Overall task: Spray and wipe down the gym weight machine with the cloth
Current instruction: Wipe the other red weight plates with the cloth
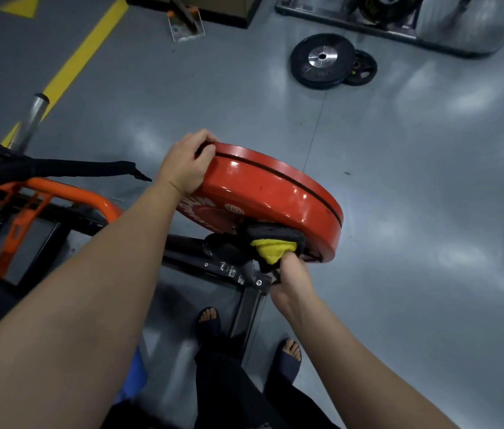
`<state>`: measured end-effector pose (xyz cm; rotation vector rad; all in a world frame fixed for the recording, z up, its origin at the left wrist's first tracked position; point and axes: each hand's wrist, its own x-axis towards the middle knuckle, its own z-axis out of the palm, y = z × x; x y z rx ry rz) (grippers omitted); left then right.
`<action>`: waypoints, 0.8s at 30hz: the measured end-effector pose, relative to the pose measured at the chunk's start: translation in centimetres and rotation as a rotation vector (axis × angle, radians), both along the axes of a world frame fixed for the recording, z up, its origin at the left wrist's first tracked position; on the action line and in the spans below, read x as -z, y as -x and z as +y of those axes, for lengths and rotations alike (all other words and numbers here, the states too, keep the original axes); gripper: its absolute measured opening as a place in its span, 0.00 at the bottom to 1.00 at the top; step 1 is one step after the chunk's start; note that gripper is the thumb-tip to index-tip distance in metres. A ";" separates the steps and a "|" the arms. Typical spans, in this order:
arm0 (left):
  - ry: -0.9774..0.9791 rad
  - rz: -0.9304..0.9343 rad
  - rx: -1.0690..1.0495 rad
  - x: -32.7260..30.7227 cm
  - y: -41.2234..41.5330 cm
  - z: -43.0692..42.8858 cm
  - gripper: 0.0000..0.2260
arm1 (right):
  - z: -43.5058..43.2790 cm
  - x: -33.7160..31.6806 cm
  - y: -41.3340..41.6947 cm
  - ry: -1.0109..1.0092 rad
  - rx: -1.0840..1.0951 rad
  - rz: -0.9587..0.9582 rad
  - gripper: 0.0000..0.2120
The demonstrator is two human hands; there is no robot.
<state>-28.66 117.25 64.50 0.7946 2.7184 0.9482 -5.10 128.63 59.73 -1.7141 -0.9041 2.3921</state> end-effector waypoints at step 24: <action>0.214 0.318 0.122 -1.9 -5.8 6.4 0.18 | -0.6 -5.0 2.4 -0.006 0.174 0.019 0.09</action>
